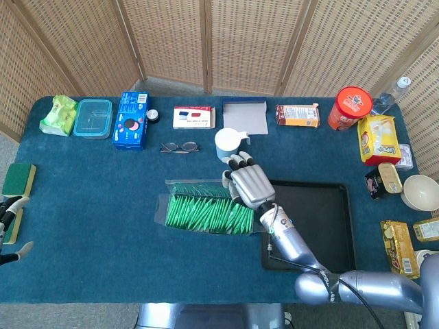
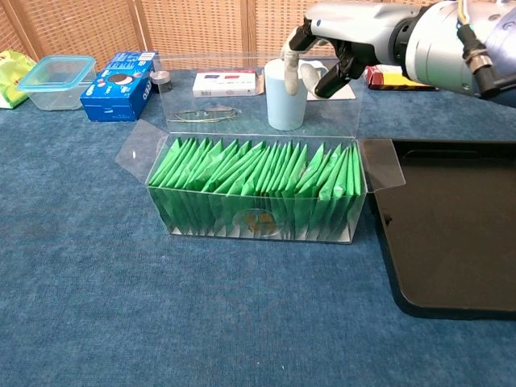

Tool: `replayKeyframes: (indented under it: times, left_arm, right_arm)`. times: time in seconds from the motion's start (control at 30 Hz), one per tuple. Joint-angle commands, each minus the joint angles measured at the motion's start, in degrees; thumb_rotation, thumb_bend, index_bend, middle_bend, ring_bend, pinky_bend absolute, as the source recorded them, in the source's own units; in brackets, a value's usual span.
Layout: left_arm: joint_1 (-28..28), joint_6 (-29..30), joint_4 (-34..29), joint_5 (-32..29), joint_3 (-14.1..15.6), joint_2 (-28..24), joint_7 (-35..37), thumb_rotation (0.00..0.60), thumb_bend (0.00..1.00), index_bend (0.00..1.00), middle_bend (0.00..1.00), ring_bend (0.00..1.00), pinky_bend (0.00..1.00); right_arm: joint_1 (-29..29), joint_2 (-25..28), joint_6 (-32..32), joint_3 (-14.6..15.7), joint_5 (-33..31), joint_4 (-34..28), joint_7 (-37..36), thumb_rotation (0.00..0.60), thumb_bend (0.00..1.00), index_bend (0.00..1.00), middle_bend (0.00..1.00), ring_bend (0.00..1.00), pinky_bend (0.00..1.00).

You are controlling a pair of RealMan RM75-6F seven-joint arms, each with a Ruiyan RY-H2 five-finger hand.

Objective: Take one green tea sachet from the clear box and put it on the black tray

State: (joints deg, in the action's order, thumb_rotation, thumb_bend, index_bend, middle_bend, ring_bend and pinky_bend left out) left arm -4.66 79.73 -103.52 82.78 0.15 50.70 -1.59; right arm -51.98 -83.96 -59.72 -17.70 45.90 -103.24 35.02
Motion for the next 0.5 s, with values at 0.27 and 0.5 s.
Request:
replayKeyframes:
  times: [0.27,0.5]
  left_arm:
    - [0.01,-0.13,0.09,0.0,0.09,0.01,-0.03,0.6,0.2,0.12,0.13,0.14,0.24]
    - [0.18,-0.07,0.23,-0.06,0.19,0.01,0.21,0.6,0.2,0.12,0.13,0.14,0.24]
  right_arm:
    - [-2.15,-0.18,0.73,0.52,-3.33,3.19,1.0,0.6,0.75,0.33,0.17,0.13,0.09]
    - [-2.48,-0.85,0.57,0.79,-2.18,5.44,-0.58,0.6,0.74,0.14,0.14,0.13,0.1]
